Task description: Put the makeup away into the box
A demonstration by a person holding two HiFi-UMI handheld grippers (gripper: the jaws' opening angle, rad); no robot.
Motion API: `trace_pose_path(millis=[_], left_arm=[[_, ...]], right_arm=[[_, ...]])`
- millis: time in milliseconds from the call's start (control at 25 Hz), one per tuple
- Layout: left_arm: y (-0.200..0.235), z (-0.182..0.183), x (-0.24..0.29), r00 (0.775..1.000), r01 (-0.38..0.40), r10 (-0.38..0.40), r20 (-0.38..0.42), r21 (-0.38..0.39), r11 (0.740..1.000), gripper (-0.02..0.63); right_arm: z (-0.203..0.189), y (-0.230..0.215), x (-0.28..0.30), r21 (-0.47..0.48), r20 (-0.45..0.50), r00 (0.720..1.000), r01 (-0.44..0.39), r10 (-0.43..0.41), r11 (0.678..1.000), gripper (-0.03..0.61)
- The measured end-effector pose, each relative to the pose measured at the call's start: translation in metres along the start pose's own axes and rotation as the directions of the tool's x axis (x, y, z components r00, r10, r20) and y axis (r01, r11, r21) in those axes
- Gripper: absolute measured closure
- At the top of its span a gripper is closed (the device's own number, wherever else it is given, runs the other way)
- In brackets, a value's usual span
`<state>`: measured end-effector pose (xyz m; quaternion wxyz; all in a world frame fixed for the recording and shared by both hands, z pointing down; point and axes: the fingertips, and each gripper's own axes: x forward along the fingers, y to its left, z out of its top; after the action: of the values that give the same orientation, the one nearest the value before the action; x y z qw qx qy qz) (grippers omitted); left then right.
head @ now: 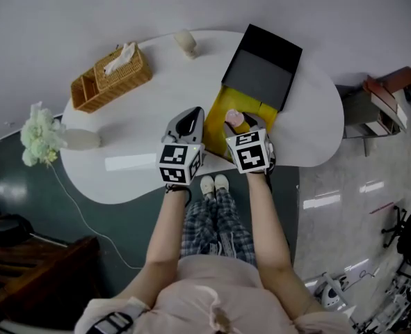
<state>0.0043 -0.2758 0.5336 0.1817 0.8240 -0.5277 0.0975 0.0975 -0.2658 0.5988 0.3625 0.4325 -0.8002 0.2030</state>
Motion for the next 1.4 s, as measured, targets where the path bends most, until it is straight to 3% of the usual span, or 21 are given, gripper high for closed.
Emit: trace_pose_path(millis=[200,400,480,640,880,1040,1120,1280,1400], left_arm=[[0.014,-0.008,-0.003,1.000,-0.019,0.019,-0.010,-0.016,1.000,0.588],[0.021,-0.010,-0.003,1.000,-0.027,0.026,-0.013,-0.029,0.999,0.588],[0.022,-0.011,-0.003,1.000,-0.028,0.028,-0.015,-0.032,0.999,0.588],[0.026,-0.011,-0.003,0.999,-0.035,0.034,-0.010,-0.039,0.999,0.588],[0.028,-0.009,-0.003,0.999,-0.043,0.043,-0.006,-0.043,0.998,0.588],[0.029,-0.003,-0.007,0.999,-0.049,0.049,0.003,-0.038,0.998,0.588],[0.033,0.003,-0.012,0.998,-0.058,0.059,0.013,-0.034,0.998,0.588],[0.043,0.027,-0.030,0.995,-0.085,0.086,0.050,-0.021,0.996,0.588],[0.050,0.049,-0.046,0.990,-0.108,0.108,0.088,-0.007,0.994,0.588]], right_arm=[[-0.010,0.004,0.020,0.005,-0.081,0.997,-0.003,0.003,1.000,0.331],[-0.011,0.002,0.024,0.025,-0.097,0.995,0.003,-0.001,1.000,0.314],[-0.008,0.002,0.022,0.036,-0.090,0.996,-0.001,0.004,0.999,0.208],[0.002,0.002,0.013,0.062,-0.031,1.000,-0.001,0.003,0.998,0.117],[0.004,0.000,0.011,0.057,-0.030,1.000,-0.006,0.008,0.998,0.107],[0.018,-0.010,-0.003,0.078,0.043,0.999,0.009,-0.012,0.997,0.109],[0.030,-0.019,-0.018,0.103,0.111,0.994,0.008,-0.020,0.995,0.131],[0.054,-0.043,-0.058,0.133,0.260,0.963,0.041,-0.075,0.990,0.341],[0.069,-0.058,-0.086,0.125,0.341,0.934,0.072,-0.111,0.990,0.397]])
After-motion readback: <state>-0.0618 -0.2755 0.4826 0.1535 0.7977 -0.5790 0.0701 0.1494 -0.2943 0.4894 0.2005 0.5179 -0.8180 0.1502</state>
